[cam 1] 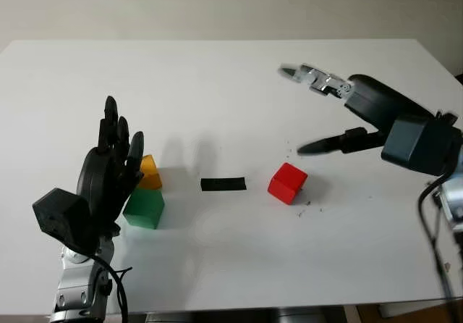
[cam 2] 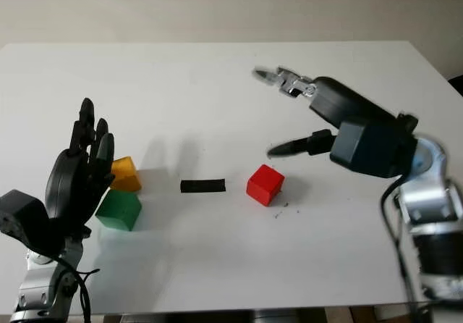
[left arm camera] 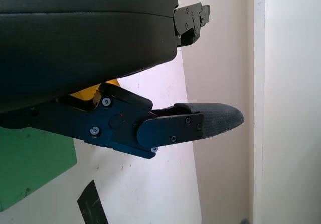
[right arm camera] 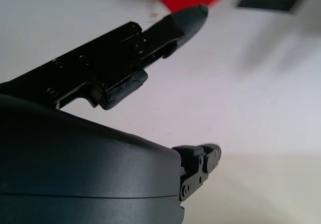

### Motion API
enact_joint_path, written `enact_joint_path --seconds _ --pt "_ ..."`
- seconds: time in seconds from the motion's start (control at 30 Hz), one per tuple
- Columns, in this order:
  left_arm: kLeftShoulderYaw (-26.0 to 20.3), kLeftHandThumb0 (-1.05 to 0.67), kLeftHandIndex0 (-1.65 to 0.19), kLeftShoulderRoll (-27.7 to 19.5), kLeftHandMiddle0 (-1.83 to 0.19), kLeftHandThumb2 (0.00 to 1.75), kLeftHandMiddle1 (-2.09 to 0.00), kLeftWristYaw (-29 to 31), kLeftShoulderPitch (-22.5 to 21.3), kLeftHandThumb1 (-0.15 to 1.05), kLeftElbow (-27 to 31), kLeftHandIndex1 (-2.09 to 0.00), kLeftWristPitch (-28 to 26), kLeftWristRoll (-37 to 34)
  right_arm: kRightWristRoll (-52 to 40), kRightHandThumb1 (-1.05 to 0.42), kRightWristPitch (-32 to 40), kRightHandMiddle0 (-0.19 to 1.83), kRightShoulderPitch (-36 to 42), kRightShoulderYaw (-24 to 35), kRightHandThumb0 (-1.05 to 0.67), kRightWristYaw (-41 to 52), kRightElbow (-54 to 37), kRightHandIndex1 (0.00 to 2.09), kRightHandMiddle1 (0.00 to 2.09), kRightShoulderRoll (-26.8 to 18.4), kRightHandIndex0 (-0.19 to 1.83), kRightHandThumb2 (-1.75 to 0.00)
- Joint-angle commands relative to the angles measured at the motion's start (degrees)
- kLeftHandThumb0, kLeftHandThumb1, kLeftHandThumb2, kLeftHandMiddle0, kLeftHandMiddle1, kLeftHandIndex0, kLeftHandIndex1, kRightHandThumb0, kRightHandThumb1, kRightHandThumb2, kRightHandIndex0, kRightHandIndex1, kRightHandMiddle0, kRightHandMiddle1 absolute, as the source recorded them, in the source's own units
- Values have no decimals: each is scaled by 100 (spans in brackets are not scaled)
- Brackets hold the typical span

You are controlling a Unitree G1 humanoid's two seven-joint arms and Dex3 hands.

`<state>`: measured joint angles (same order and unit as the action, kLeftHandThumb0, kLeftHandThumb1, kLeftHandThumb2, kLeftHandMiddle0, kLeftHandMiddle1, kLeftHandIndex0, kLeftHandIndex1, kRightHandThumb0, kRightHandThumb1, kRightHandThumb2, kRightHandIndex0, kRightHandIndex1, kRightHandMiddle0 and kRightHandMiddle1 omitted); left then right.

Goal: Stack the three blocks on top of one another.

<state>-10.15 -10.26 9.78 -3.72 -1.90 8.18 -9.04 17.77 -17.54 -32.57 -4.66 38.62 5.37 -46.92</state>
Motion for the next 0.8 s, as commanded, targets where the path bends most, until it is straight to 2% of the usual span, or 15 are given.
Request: enact_joint_path --seconds 0.0,0.1,0.37,0.47,0.77 --pt "-32 -72 19 -58 19 50 -5 38 -49 105 22 -2 49 -11 206 -75 -289 34 -178 -167 -63 107 -26 9 10 -224 9 -5" --pt "-42 -72 19 -63 19 50 -5 23 -56 105 43 -1 34 -10 421 -74 -800 39 -220 -297 -63 125 -26 9 10 -345 12 -5" --pt "-66 -71 19 -84 19 50 -5 27 -45 105 30 -1 33 -19 613 -77 -1144 40 -78 -531 -64 382 -221 6 8 -413 9 -6" --pt "-61 -71 19 -80 19 50 -4 28 -40 105 62 -1 9 -18 649 -78 -1174 39 28 -582 -59 420 -275 5 7 -394 7 -6" --pt "-75 -71 19 -72 19 49 -5 11 37 105 208 -1 -123 -44 1189 -79 -1736 43 393 -743 -62 -403 98 6 7 -228 9 -6"
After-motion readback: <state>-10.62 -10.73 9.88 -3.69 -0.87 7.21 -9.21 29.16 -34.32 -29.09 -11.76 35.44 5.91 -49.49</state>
